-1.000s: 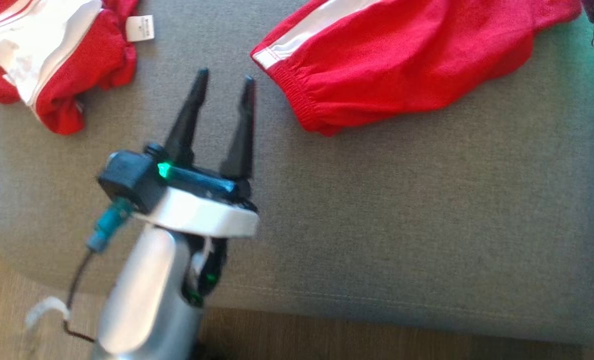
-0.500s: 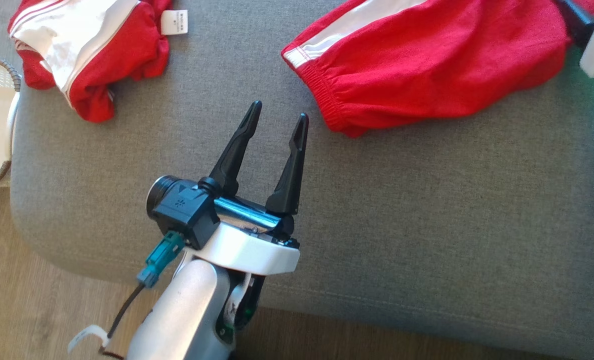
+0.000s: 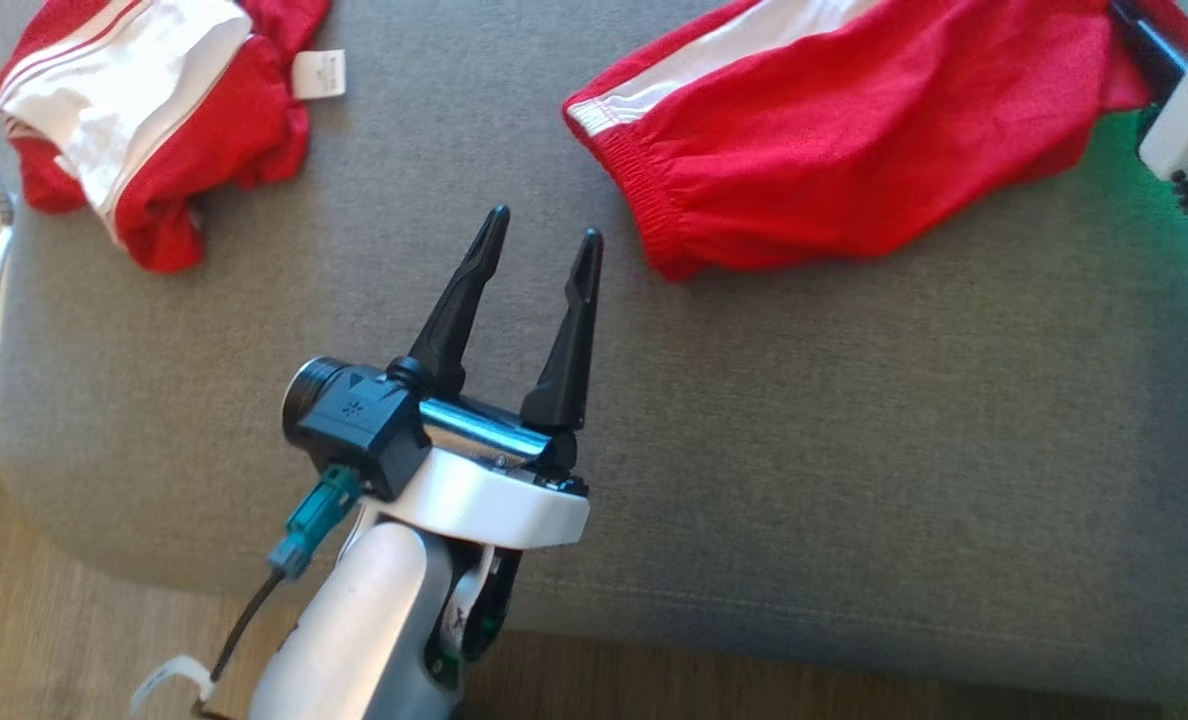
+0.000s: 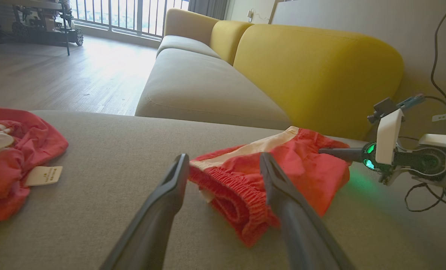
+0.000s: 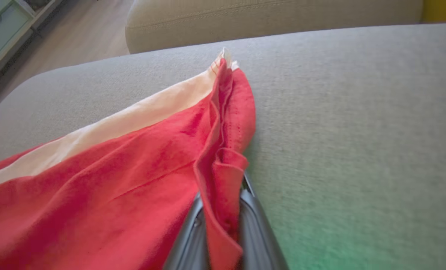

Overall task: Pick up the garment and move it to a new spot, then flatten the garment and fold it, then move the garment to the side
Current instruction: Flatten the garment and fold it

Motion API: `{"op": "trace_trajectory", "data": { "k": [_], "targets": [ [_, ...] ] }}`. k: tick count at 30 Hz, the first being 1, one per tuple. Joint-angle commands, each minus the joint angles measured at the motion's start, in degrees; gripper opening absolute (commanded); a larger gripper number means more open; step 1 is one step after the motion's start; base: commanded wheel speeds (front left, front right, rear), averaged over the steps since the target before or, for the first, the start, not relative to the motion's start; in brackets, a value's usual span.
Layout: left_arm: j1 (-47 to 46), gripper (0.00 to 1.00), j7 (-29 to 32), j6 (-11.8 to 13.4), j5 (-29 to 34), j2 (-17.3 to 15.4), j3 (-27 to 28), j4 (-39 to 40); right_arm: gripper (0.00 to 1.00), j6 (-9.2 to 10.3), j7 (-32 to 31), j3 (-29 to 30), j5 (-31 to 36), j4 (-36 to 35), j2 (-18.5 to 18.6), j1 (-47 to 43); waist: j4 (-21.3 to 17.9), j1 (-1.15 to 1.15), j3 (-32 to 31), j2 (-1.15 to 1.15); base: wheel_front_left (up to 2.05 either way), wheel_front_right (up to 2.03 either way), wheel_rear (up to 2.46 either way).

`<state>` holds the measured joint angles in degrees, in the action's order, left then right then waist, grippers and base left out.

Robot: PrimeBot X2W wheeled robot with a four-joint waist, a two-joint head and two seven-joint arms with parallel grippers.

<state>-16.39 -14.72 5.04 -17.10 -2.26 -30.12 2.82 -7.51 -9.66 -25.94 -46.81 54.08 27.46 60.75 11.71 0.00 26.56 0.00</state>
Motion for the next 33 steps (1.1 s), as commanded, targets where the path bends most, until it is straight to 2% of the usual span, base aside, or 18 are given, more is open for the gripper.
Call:
{"op": "trace_trajectory", "data": {
  "k": [1, 9, 15, 22, 33],
  "targets": [
    [1.17, 1.0, -0.28, 0.11, 0.86, -0.62, 2.46, 2.02, 0.0, 0.02, 1.63, 0.92, -1.51, -1.96, 1.22, -1.91, -1.63, 0.0, -0.76, 0.0, 0.0, 0.0, 0.0],
    [2.12, 1.0, -0.28, -0.91, 2.02, -0.62, 4.54, 2.18, 0.0, 0.02, 4.86, 4.01, -4.16, -4.03, 3.41, -5.65, -7.1, 0.0, -1.2, 0.0, 0.0, 0.0, 0.0],
    [1.56, 1.0, -0.28, -1.54, 2.73, -0.62, 4.83, 1.95, 0.0, 0.02, 5.96, 6.35, -3.72, -4.0, 4.7, -6.37, -9.07, 0.0, -0.62, 0.0, 0.0, 0.0, 0.0],
    [0.59, 1.0, -0.28, -2.05, 2.83, -0.62, 4.33, 1.41, 0.0, 0.02, 6.86, 7.01, -2.34, -7.77, 4.11, -6.87, -9.07, 0.0, 0.25, 0.0, 0.0, 0.0, 0.0],
    [1.27, 1.0, -0.28, -1.98, 2.45, -0.62, 4.68, 0.5, 0.0, 0.02, 3.51, 4.59, 1.86, -20.78, 2.65, -7.6, -7.83, 0.0, -1.2, 0.0, 0.0, 0.0, 0.0]
  ]
}}
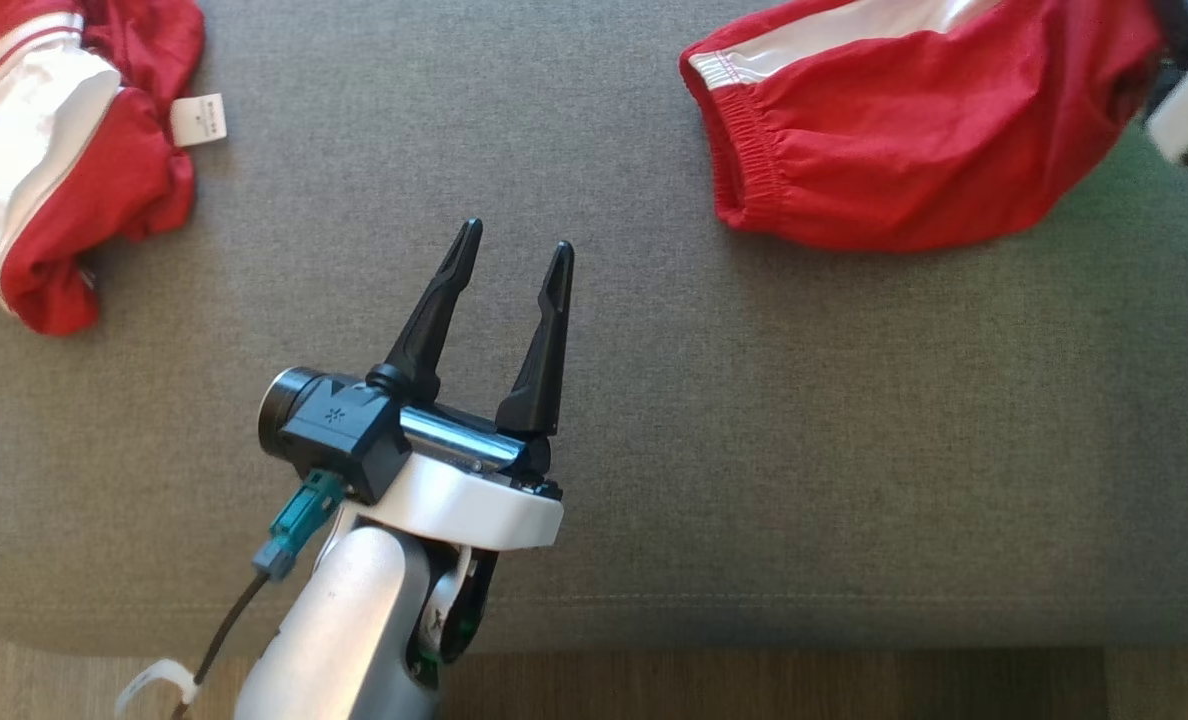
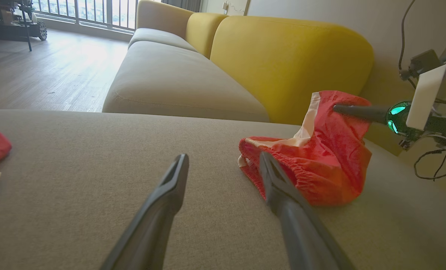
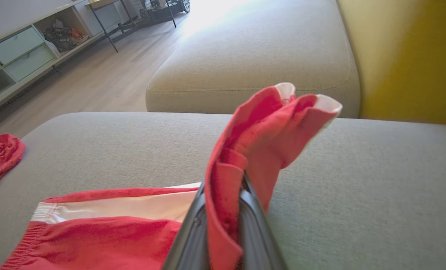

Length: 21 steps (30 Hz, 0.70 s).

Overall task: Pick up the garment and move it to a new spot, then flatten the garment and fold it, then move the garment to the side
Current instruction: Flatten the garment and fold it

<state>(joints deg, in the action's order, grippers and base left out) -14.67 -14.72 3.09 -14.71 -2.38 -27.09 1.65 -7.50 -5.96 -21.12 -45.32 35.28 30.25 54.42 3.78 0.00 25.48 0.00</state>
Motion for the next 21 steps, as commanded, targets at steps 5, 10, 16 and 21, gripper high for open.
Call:
{"op": "trace_trajectory", "data": {
  "k": [5, 10, 16, 21],
  "targets": [
    [-0.36, 1.0, -0.28, -0.1, -0.12, -0.5, 1.61, 1.55, 0.0, 0.01, -3.47, -1.37, 2.79, -9.23, -1.78, -2.38, 0.69, 0.0, -0.65, 0.0, 0.0, 0.0, 0.0],
    [-0.05, 1.0, -0.28, -0.15, -0.38, -0.5, 1.46, 1.65, 0.0, 0.01, -6.79, -2.44, 4.69, -16.92, -3.98, -5.81, 1.36, 0.0, -0.82, 0.0, 0.0, 0.0, 0.0],
    [0.16, 1.0, -0.28, -0.05, -0.77, -0.5, 0.82, 1.52, 0.0, 0.01, -10.19, -3.97, 7.42, -22.72, -7.24, -11.79, 2.09, 0.0, -1.1, 0.0, 0.0, 0.0, 0.0],
    [0.35, 1.0, -0.28, 0.0, -0.8, -0.5, 0.92, 1.27, 0.22, 0.01, -11.9, -2.92, 8.02, -25.66, -10.59, -16.89, 2.53, 0.0, -1.91, 0.0, 0.0, 0.0, 0.0]
  ]
}}
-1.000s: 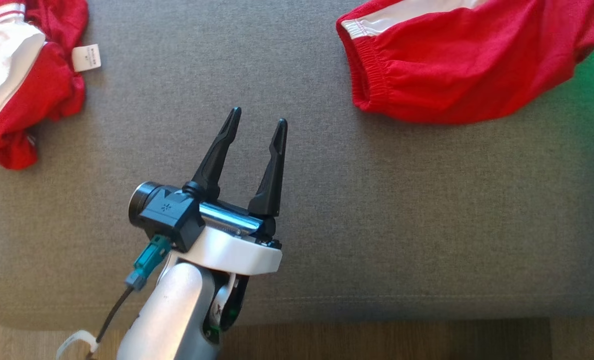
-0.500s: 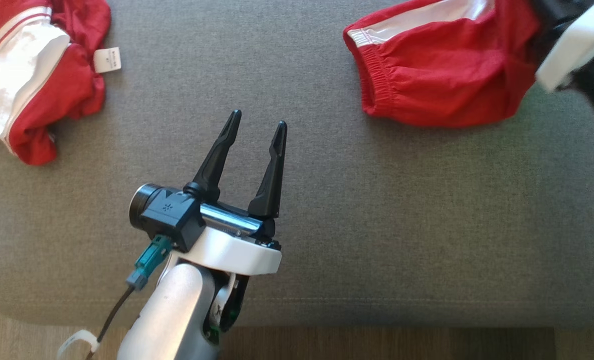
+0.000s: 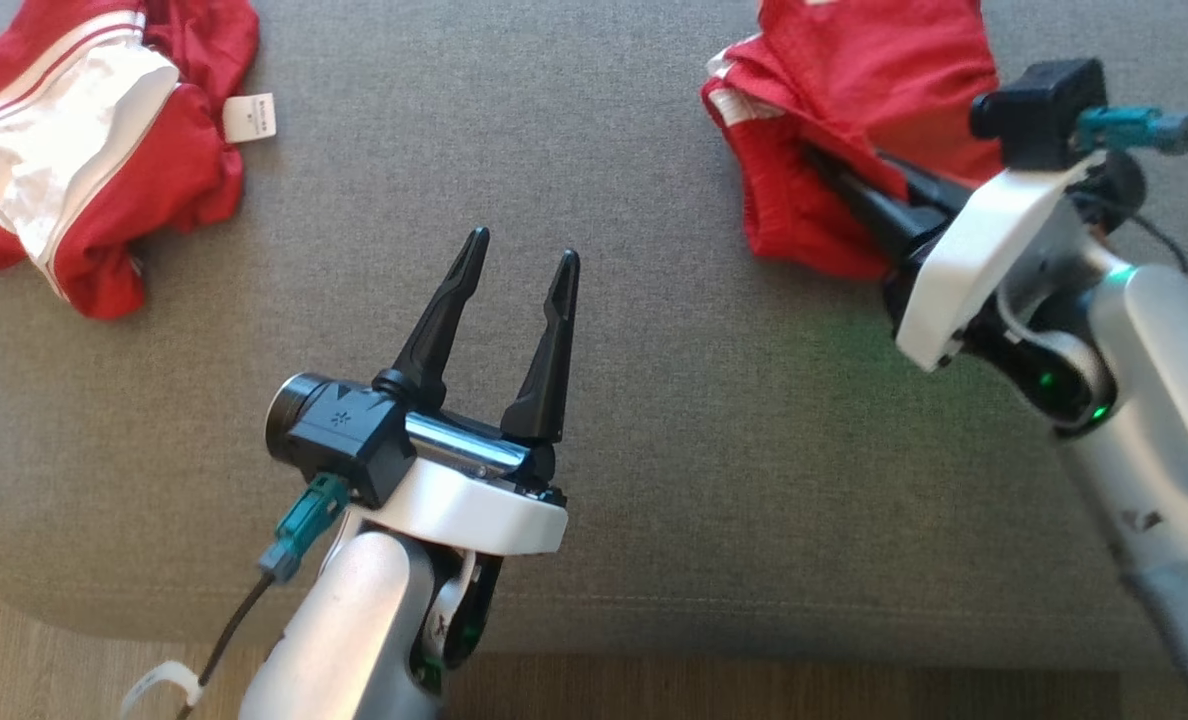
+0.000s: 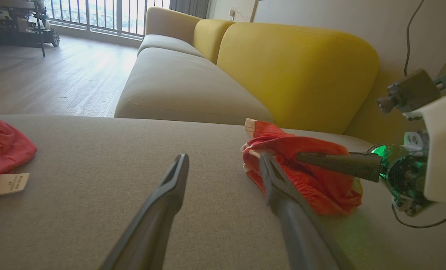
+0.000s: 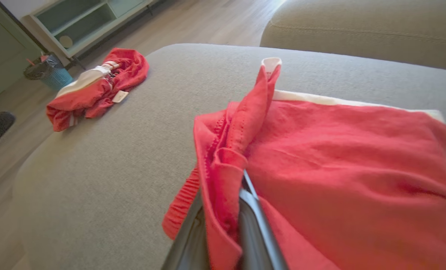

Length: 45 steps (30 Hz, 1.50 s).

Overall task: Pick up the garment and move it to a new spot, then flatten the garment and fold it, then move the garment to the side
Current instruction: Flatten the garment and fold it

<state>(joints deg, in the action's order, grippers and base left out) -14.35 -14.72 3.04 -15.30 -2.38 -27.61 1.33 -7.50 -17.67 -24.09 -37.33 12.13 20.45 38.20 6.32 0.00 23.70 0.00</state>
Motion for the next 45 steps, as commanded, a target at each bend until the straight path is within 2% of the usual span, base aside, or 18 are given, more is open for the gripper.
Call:
{"op": "trace_trajectory", "data": {
  "k": [1, 2, 3, 4, 15, 24, 34, 40, 45],
  "targets": [
    [0.11, 1.0, -0.28, 0.04, -0.19, -0.5, 1.52, 1.53, 0.44, 0.01, -0.53, 0.17, -0.17, -3.03, -1.42, -1.42, -0.03, 0.0, -0.31, 0.0, 0.0, 0.0, 0.0],
    [0.11, 1.0, -0.28, 0.04, -0.19, -0.5, 1.52, 1.53, 0.44, 0.01, -0.53, 0.17, -0.17, -3.03, -1.42, -1.42, -0.03, 0.0, -0.31, 0.0, 0.0, 0.0, 0.0],
    [0.22, 1.0, -0.28, 0.03, -0.17, -0.5, 1.6, 1.47, 0.75, 0.01, -0.81, 0.37, -0.45, -3.56, -2.05, -2.16, -0.09, 0.0, -0.51, 0.0, 0.0, 0.0, 0.0],
    [0.34, 1.0, -0.28, 0.06, -0.13, -0.5, 1.67, 1.42, 1.0, 0.01, -1.02, 0.61, -0.61, -4.08, -2.63, -2.85, -0.21, 0.0, -0.71, 0.0, 0.0, 0.0, 0.0],
    [1.97, 1.0, -0.28, -0.08, 0.23, -0.5, 2.27, 0.65, 1.0, 0.01, 0.77, 3.11, -1.55, -10.47, -7.69, -11.94, -2.06, 0.0, -4.78, 0.0, 0.0, 0.0, 0.0],
    [6.88, 1.0, -0.28, 1.76, -0.7, -0.5, 5.37, 1.33, 1.0, 0.01, 12.84, 7.38, -0.41, -12.3, -10.46, -21.43, -4.73, 0.0, -11.24, 0.0, 0.0, 0.0, 0.0],
    [14.88, 1.0, -0.28, 4.1, -0.44, -0.5, 9.11, 2.58, 1.0, 0.01, 28.16, 11.48, 13.67, -5.39, -10.45, -28.06, -6.61, 0.0, -18.33, 0.0, 0.0, 0.0, 0.0],
    [19.79, 1.0, -0.28, 4.56, 0.82, -0.5, 11.84, 4.14, 1.0, 0.01, 32.08, 15.85, 24.02, -2.69, -12.95, -32.48, -6.76, 0.0, -22.51, 0.0, 0.0, 0.0, 0.0],
    [22.66, 1.0, -0.28, 4.3, 2.8, -0.5, 12.79, 5.15, 1.0, 0.01, 32.62, 19.16, 29.71, -4.14, -15.47, -36.05, -6.61, 0.0, -24.32, 0.0, 0.0, 0.0, 0.0]
  ]
}}
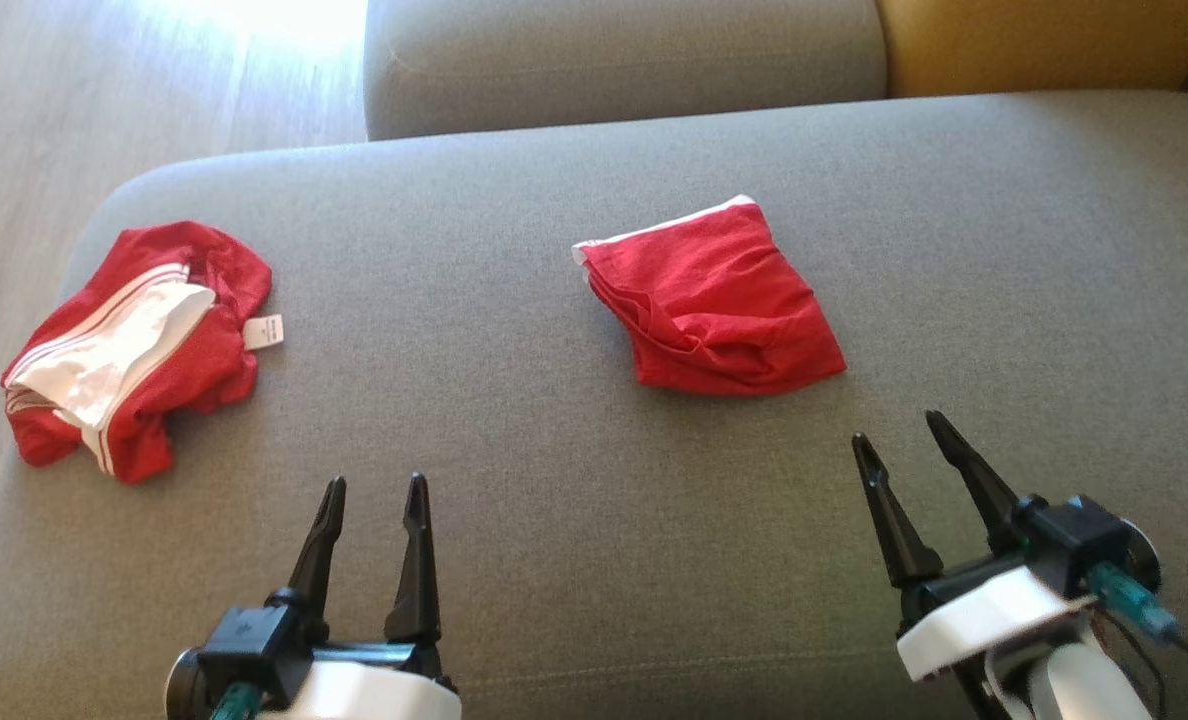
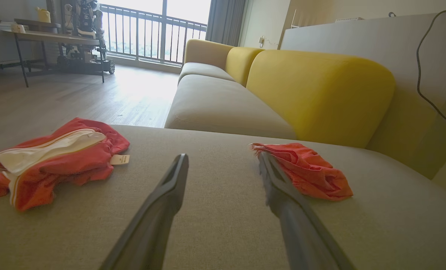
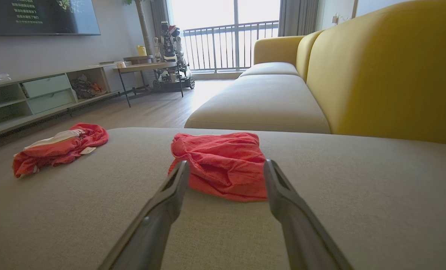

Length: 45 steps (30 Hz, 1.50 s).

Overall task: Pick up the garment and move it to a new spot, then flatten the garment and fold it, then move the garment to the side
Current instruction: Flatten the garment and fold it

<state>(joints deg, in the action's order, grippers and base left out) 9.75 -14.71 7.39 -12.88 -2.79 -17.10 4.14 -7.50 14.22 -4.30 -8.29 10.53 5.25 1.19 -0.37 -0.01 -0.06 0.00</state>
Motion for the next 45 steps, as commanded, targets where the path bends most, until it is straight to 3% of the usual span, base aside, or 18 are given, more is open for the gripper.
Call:
{"op": "trace_trajectory", "data": {
  "k": [1, 10, 16, 18, 19, 26, 36, 45],
  "targets": [
    [-0.99, 1.0, -0.29, 0.01, 0.65, -0.09, 2.39, 2.63, 1.0, 0.01, 0.74, -0.23, 1.33, -3.18, -0.65, 0.16, 0.11, 0.01, -0.85, 0.0, 0.0, 0.0, 0.0],
    [0.8, 1.0, -0.29, 0.61, 1.47, -0.09, 2.76, 3.78, 1.0, 0.01, 0.76, 0.01, 3.43, -5.0, -2.11, -3.59, 0.06, 0.01, -1.67, 0.0, 0.0, 0.0, 0.0],
    [0.62, 1.0, -0.29, 0.31, 2.33, -0.09, 2.14, 3.36, 1.0, 0.01, 0.77, -1.03, 1.41, -1.82, -2.33, -1.58, 0.3, 0.01, -1.11, 0.0, 0.0, 0.0, 0.0],
    [0.21, 1.0, -0.29, 0.12, 2.6, -0.09, 1.59, 3.17, 0.29, 0.01, 0.77, -1.99, -0.06, 0.56, -2.34, 0.97, 0.83, 0.01, -0.68, 0.0, 0.0, 0.0, 0.0],
    [-0.04, 1.0, -0.29, 0.02, 2.69, -0.09, 1.29, 3.07, 0.0, 0.01, 0.77, -2.57, -0.98, 2.2, -2.34, 2.48, 1.19, 0.01, -0.44, 0.0, 0.0, 0.0, 0.0],
    [-2.5, 1.0, -0.29, -1.03, 3.19, -0.09, -0.94, 2.53, 0.0, 0.01, 0.77, -4.85, -2.51, 16.18, -1.93, 17.42, 4.96, 0.01, 2.89, 0.0, 0.0, 0.0, 0.0],
    [-8.16, 1.0, -0.29, -0.99, 1.8, -0.09, -5.18, 2.02, 0.0, 0.01, 0.76, -9.19, -0.93, 35.92, 3.67, 36.43, 10.51, 0.01, 10.98, 0.0, 0.0, 0.0, 0.0],
    [-11.59, 1.0, -0.29, -0.38, 1.14, -0.09, -7.24, 1.48, 0.0, 0.01, 0.77, -20.13, -3.23, 40.57, 4.59, 37.54, 12.59, 0.01, 13.68, 0.0, 0.0, 0.0, 0.0]
  ]
}}
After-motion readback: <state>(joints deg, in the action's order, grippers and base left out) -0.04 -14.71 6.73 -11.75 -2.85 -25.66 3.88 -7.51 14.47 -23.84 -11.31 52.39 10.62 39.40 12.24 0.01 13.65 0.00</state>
